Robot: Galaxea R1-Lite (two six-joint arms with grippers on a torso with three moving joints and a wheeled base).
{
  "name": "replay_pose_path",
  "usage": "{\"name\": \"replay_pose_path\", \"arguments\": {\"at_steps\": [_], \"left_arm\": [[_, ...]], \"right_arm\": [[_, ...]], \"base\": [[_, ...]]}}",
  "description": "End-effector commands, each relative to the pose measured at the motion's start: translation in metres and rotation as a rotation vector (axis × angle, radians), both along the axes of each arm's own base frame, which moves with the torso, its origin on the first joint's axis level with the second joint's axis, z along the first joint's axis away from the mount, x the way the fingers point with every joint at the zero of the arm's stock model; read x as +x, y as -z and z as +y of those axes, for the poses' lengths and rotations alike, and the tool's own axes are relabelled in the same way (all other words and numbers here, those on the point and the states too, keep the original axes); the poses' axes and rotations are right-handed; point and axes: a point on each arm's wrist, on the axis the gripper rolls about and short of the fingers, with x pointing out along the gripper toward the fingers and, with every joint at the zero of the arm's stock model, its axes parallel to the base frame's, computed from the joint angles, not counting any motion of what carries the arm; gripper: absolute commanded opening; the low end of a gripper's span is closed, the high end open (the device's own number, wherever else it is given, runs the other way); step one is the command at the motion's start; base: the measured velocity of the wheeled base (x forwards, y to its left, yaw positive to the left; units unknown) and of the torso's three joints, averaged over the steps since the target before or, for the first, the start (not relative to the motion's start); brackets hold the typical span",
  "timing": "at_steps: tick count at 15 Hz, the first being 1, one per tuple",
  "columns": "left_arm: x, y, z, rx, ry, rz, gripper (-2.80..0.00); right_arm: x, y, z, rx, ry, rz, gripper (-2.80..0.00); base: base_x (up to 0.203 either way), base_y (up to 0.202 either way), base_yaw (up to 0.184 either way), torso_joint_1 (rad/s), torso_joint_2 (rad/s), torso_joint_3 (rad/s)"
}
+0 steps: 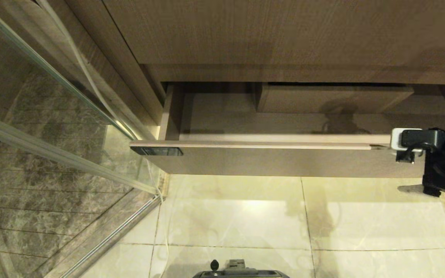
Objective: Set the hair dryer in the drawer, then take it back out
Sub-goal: Pull open the drawer
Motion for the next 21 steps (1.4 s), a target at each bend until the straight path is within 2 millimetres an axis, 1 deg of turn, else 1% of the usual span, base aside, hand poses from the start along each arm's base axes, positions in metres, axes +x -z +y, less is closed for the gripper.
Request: {"name": "replay_pose_path", "arguments": {"at_steps": [1,4,6,10,11,13,17,18,20,21], "left_arm": [[0.000,0.000,0.000,0.000,0.000,0.000,-2.80],[0.000,0.000,0.000,0.000,-0.001,0.002,-2.80],[0.000,0.000,0.000,0.000,0.000,0.002,-2.80],[0.000,0.000,0.000,0.000,0.001,0.002,-2.80],[0.000,0.000,0.000,0.000,0.000,0.001,-2.80],[0.000,0.000,0.000,0.000,-0.001,0.002,-2.80],[0.000,0.000,0.000,0.000,0.000,0.001,-2.80],[0.000,0.000,0.000,0.000,-0.001,0.002,-2.80],[0.000,0.000,0.000,0.000,-0.001,0.000,-2.80],[0.000,0.000,0.000,0.000,-0.001,0.002,-2.80]], "right_arm": [[-0.035,-0.015,-0.001,0.001,0.022,-0.064,0.00],[-0.054,-0.026,0.000,0.095,0.050,-0.125,0.00],[-0.071,-0.033,0.000,0.224,0.055,-0.158,0.00],[-0.111,-0.034,-0.002,0.310,0.098,-0.214,0.00],[-0.120,-0.033,-0.001,0.322,0.105,-0.221,-2.80],[-0.133,-0.037,0.000,0.349,0.129,-0.256,-2.80],[-0.150,-0.049,0.003,0.547,0.258,-0.329,-2.80],[-0.156,-0.050,0.004,0.575,0.274,-0.348,-2.80],[-0.161,-0.043,0.004,0.597,0.296,-0.343,-2.80],[-0.163,-0.041,0.004,0.638,0.325,-0.355,-2.80]], "base": [[0.000,0.000,0.000,0.000,0.00,0.000],[0.000,0.000,0.000,0.000,0.00,0.000],[0.000,0.000,0.000,0.000,0.00,0.000],[0.000,0.000,0.000,0.000,0.00,0.000],[0.000,0.000,0.000,0.000,0.00,0.000],[0.000,0.000,0.000,0.000,0.00,0.000],[0.000,0.000,0.000,0.000,0.00,0.000],[0.000,0.000,0.000,0.000,0.00,0.000],[0.000,0.000,0.000,0.000,0.00,0.000],[0.000,0.000,0.000,0.000,0.00,0.000]]}}
